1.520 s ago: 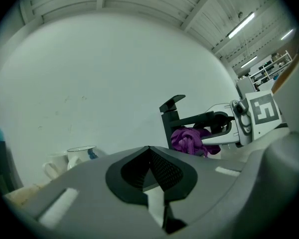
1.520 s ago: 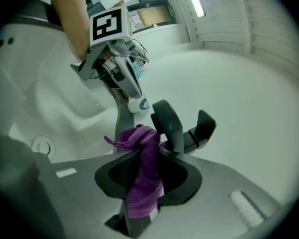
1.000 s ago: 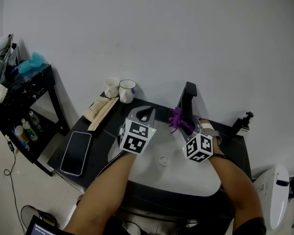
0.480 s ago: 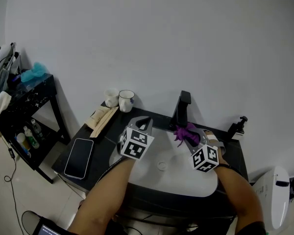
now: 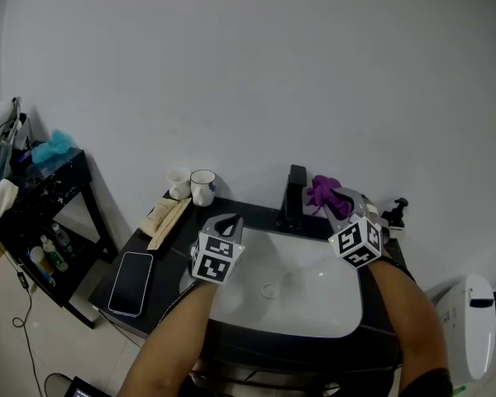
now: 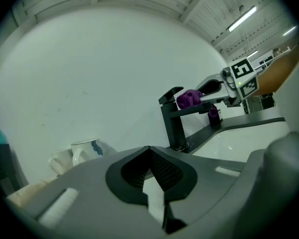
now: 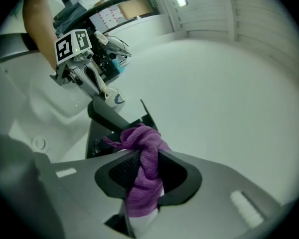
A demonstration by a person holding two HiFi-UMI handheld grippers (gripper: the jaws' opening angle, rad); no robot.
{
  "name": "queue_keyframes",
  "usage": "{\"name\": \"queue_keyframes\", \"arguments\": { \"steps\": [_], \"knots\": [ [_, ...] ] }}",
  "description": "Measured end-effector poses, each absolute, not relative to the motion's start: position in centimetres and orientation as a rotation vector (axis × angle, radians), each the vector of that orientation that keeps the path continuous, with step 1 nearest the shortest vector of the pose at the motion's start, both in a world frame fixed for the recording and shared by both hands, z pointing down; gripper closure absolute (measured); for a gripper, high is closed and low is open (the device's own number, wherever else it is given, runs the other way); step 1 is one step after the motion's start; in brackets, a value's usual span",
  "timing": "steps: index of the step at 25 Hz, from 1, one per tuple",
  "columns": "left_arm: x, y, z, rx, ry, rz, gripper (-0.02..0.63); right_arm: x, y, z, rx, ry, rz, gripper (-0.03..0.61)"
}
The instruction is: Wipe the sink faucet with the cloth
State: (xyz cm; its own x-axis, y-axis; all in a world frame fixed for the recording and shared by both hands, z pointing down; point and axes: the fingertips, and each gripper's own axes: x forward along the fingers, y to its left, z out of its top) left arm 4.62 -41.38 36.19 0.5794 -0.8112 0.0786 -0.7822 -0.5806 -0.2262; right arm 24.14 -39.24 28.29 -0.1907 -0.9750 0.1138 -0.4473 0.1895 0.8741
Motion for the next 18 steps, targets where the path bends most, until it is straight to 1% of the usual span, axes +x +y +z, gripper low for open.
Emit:
{"name": "queue_keyframes", "arguments": {
  "steps": [3,6,13,18],
  "knots": [
    [4.4,-41.5,36.1,-2.639,1.358,-0.263,0.597,23.3,-40.5,26.0,1.305,-1.729,-1.011,0.468],
    [4.4,-41.5,36.0,-2.639,1.364,-0.264,0.597,22.8,-41.6,25.2,1.277,-1.751,-1.015,0.468],
    [4.6,-41.6,35.4,-2.673,1.348,-0.198,0.597,22.2,-43.6,28.7,1.186,-1.730,-0.983,0.468],
    [5.4,-41.5,35.4,-2.667,1.304,-0.209,0.597,22.1,-43.6,31.6,1.106,-1.702,-0.979,0.468]
  ]
}}
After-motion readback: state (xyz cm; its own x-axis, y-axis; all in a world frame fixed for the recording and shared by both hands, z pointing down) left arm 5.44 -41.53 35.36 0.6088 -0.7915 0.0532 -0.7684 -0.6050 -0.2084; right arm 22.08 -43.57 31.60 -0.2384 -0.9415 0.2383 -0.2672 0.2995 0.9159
